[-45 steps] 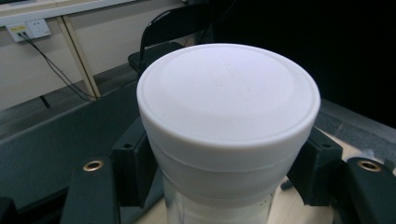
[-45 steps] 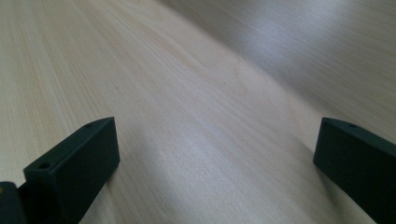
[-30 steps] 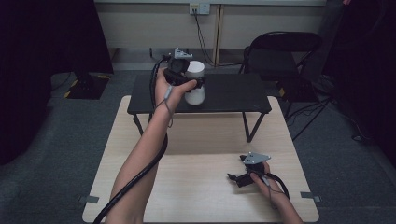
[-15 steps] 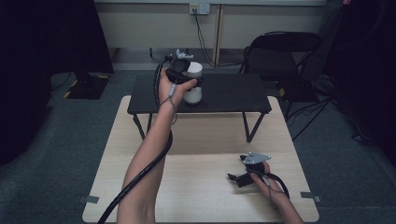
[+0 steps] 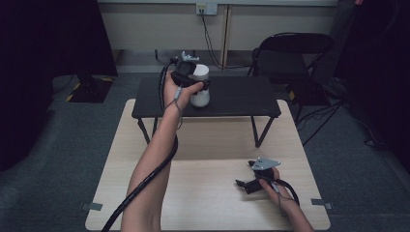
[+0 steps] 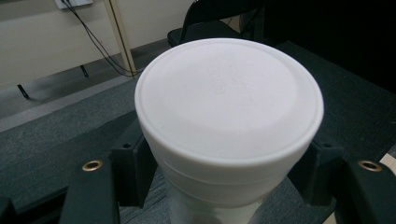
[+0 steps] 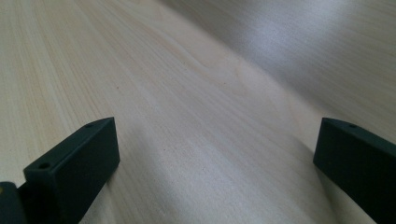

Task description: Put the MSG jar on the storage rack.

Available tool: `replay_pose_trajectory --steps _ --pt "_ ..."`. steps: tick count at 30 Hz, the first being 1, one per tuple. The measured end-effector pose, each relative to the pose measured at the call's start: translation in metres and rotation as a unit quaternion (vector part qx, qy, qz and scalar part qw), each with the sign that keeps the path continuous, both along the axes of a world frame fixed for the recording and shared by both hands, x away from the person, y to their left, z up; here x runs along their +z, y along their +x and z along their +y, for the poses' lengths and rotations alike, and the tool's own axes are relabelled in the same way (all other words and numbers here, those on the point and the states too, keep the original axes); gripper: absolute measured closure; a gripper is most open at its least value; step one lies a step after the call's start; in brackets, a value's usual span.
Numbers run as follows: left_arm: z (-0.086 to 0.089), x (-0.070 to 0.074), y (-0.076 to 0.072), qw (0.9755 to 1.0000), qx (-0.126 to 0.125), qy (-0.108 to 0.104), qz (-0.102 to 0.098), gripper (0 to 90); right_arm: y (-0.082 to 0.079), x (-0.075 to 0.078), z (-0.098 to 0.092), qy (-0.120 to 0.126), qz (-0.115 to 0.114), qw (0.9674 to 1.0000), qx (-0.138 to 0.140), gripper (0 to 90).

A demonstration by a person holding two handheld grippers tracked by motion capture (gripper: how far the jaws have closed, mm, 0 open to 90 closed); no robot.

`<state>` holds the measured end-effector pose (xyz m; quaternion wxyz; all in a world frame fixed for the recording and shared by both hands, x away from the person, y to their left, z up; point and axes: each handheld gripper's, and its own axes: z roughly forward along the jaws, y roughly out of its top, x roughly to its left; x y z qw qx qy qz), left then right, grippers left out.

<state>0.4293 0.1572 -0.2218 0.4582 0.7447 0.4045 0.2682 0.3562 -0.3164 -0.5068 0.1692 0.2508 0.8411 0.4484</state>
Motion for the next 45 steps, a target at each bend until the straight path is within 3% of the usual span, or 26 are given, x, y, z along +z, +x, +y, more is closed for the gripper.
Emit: replay_pose_trajectory --steps 7,10,13,16,22,25,27,28,29,30,33,34,35,36,37,38,39,40,42,43,44,45 --pt "-0.001 0.002 -0.001 0.9999 -0.002 0.011 -0.002 33.2 0.0 0.0 0.0 0.0 0.0 1.0 0.0 0.0" --pt "-0.001 0.004 -0.004 0.9998 -0.008 0.017 0.002 24.3 0.0 0.0 0.0 0.0 0.0 1.0 0.0 0.0" --pt "0.003 0.003 -0.018 0.9999 -0.008 0.011 -0.005 11.3 0.0 0.0 0.0 0.0 0.0 1.0 0.0 0.0" --pt "0.014 0.0 -0.034 0.9996 -0.027 0.008 -0.007 5.3 0.0 0.0 0.0 0.0 -0.001 1.0 0.0 0.0" --pt "0.039 -0.02 -0.074 0.998 -0.058 0.013 -0.022 1.4 0.0 0.0 0.0 0.001 -0.001 1.0 0.0 0.0" --pt "0.057 -0.04 -0.097 0.9969 -0.073 0.01 -0.026 0.6 0.0 0.0 0.0 0.001 0.0 1.0 0.0 0.0" --pt "0.07 -0.055 -0.109 0.9967 -0.078 -0.005 -0.021 0.4 0.0 0.0 0.0 0.001 0.0 1.0 0.0 0.0" --pt "0.082 -0.071 -0.12 0.9963 -0.08 -0.023 -0.019 0.3 0.0 0.0 0.0 0.001 -0.001 1.0 0.0 0.0" --pt "0.082 -0.071 -0.12 0.9963 -0.08 -0.023 -0.019 0.1 0.0 0.0 0.0 0.001 -0.001 1.0 0.0 0.0" --pt "0.09 -0.08 -0.125 0.9959 -0.084 -0.033 -0.012 0.0 0.0 0.0 0.0 0.001 -0.001 1.0 0.0 0.0" --pt "0.103 -0.106 -0.144 0.9963 -0.079 -0.032 -0.001 0.0 0.0 0.0 0.0 0.0 0.0 1.0 0.0 0.0" --pt "0.112 -0.124 -0.157 0.9963 -0.08 -0.031 0.003 0.0 0.0 0.0 0.0 0.0 0.0 1.0 0.0 0.0" --pt "0.112 -0.124 -0.157 0.9963 -0.08 -0.031 0.003 0.0 0.0 0.0 0.0 0.0 0.0 1.0 0.0 0.0" --pt "0.115 -0.134 -0.165 0.9965 -0.078 -0.028 0.003 0.0 0.0 0.0 0.0 0.0 0.0 1.0 0.0 0.0" --pt "0.119 -0.155 -0.18 0.9974 -0.068 -0.022 0.006 0.0 0.0 0.0 0.0 0.0 0.0 1.0 0.0 0.0" --pt "0.119 -0.155 -0.18 0.9974 -0.068 -0.022 0.006 0.0 0.0 0.0 0.0 0.0 0.0 1.0 0.0 0.0" --pt "0.123 -0.173 -0.192 0.9978 -0.058 -0.019 0.025 0.0 0.0 0.0 0.0 0.0 0.0 1.0 0.0 0.0" --pt "0.123 -0.173 -0.192 0.9978 -0.058 -0.019 0.025 0.0 0.0 0.0 0.0 0.0 0.0 1.0 0.0 0.0" --pt "0.125 -0.19 -0.203 0.9982 -0.049 -0.005 0.035 0.0 0.0 0.0 0.0 0.0 0.0 1.0 -0.001 0.0" --pt "0.129 -0.21 -0.209 0.998 -0.042 -0.012 0.045 0.0 0.0 0.0 0.0 0.0 0.0 1.0 -0.001 0.0" --pt "0.129 -0.21 -0.209 0.998 -0.042 -0.012 0.045 0.1 0.0 0.0 0.0 0.0 0.0 1.0 -0.001 0.0" --pt "0.134 -0.229 -0.211 0.9976 -0.033 -0.023 0.057 0.0 0.0 0.0 0.0 0.0 0.0 1.0 -0.001 0.0"
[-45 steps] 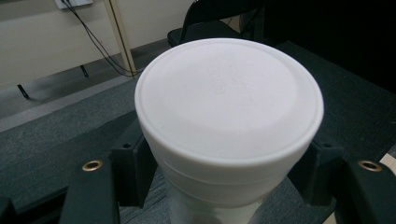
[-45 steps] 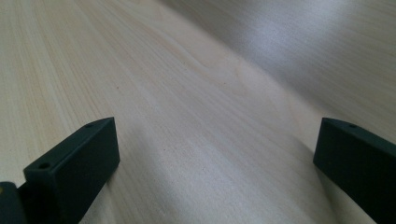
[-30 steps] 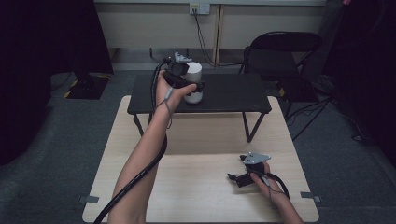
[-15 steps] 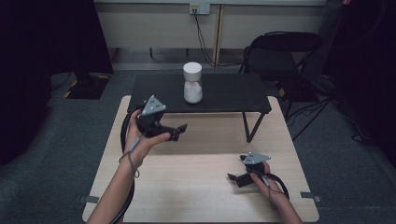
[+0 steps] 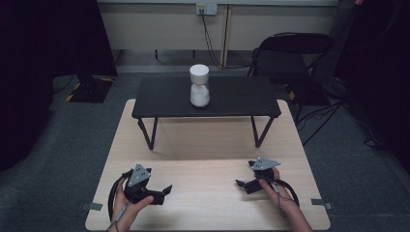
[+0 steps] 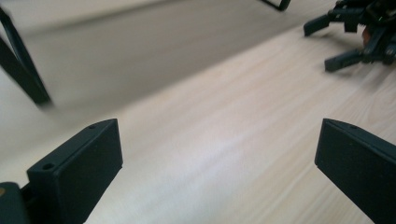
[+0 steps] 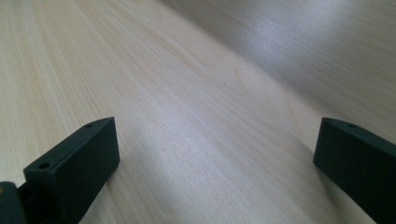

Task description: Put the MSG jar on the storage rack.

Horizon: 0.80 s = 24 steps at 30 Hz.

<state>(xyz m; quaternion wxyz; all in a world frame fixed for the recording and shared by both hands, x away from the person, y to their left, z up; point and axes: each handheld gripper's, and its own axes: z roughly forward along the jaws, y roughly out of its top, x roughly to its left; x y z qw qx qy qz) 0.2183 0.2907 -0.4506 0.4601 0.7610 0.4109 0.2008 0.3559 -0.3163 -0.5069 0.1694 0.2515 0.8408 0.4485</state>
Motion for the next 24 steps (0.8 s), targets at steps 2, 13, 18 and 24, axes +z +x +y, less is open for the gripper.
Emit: replay_pose_trajectory --steps 2,13,18,24 --pt "-0.002 -0.006 0.004 0.9996 0.007 0.013 0.023 0.6 0.0 0.0 0.0 0.0 0.0 1.0 0.0 0.0" --pt "0.004 -0.042 0.003 0.9993 -0.014 -0.032 0.012 0.2 0.0 0.0 0.0 0.0 0.0 1.0 0.0 0.0" --pt "0.001 -0.043 0.004 0.9995 -0.018 -0.025 0.012 0.2 0.0 0.0 0.0 0.0 0.0 1.0 0.0 0.0" --pt "0.002 -0.046 0.006 0.9996 -0.017 -0.02 0.012 0.2 0.0 0.0 0.0 0.0 0.0 1.0 0.0 0.0"
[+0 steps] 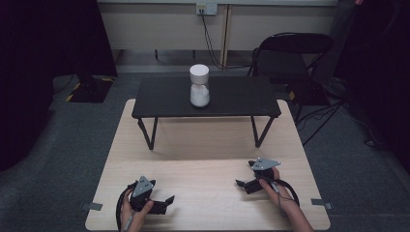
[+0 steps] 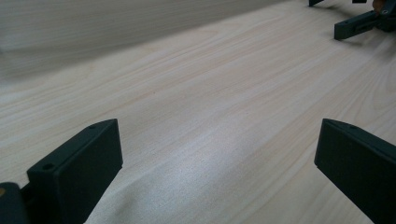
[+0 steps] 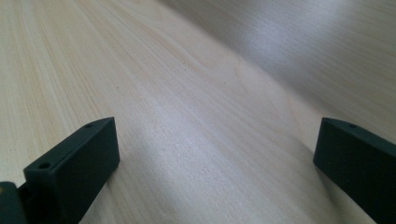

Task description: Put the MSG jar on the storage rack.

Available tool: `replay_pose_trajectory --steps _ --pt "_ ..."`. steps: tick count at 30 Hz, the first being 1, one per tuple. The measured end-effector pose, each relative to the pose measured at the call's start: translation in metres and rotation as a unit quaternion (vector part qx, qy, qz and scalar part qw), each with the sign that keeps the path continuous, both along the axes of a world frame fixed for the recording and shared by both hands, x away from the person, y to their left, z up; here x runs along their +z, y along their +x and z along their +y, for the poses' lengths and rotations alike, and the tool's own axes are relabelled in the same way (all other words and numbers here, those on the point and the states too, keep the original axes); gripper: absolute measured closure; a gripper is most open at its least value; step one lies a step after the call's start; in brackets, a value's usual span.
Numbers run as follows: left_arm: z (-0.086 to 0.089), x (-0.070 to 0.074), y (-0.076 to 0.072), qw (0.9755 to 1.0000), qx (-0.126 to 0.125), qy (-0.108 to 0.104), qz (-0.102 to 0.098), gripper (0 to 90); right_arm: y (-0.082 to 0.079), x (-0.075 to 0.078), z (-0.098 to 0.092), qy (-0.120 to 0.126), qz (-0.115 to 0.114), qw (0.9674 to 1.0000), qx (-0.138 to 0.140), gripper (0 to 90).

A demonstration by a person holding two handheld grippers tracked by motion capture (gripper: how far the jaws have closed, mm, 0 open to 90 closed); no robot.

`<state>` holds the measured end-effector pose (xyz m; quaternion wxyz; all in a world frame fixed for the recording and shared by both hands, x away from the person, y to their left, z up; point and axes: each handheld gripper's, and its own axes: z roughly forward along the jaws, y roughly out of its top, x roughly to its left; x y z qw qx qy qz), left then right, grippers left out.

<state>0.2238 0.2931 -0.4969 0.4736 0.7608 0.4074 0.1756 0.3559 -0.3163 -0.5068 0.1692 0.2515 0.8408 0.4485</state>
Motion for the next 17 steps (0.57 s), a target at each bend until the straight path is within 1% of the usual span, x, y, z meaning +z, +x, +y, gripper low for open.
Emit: replay_pose_trajectory --steps 3,7,9,10,15,17 --pt "0.0003 -0.0015 0.0006 1.0 -0.001 -0.001 0.0 0.2 0.0 0.0 0.0 0.0 0.0 1.0 0.0 0.0" --pt "-0.0019 -0.0021 0.0011 1.0 -0.001 0.008 -0.001 0.2 0.0 -0.0001 0.0 0.0 0.0 1.0 0.0 0.0" --pt "-0.0024 -0.0032 0.0019 1.0 -0.003 0.005 0.001 0.2 0.0 0.0 0.0 0.0 0.0 1.0 0.0 0.0" --pt "-0.0026 -0.0028 0.0024 0.9999 -0.005 0.009 0.0 0.2 0.0 -0.0001 0.0 0.0 0.0 1.0 0.0 0.0" --pt "-0.0041 -0.0041 0.0029 0.9999 -0.004 0.013 0.0 0.2 0.0 0.0 0.0 0.0 0.0 1.0 0.0 0.0" --pt "-0.0048 -0.0061 0.0019 0.9999 -0.001 0.012 -0.002 0.3 0.0001 0.0 0.0 0.0 0.0 1.0 0.0 0.0"
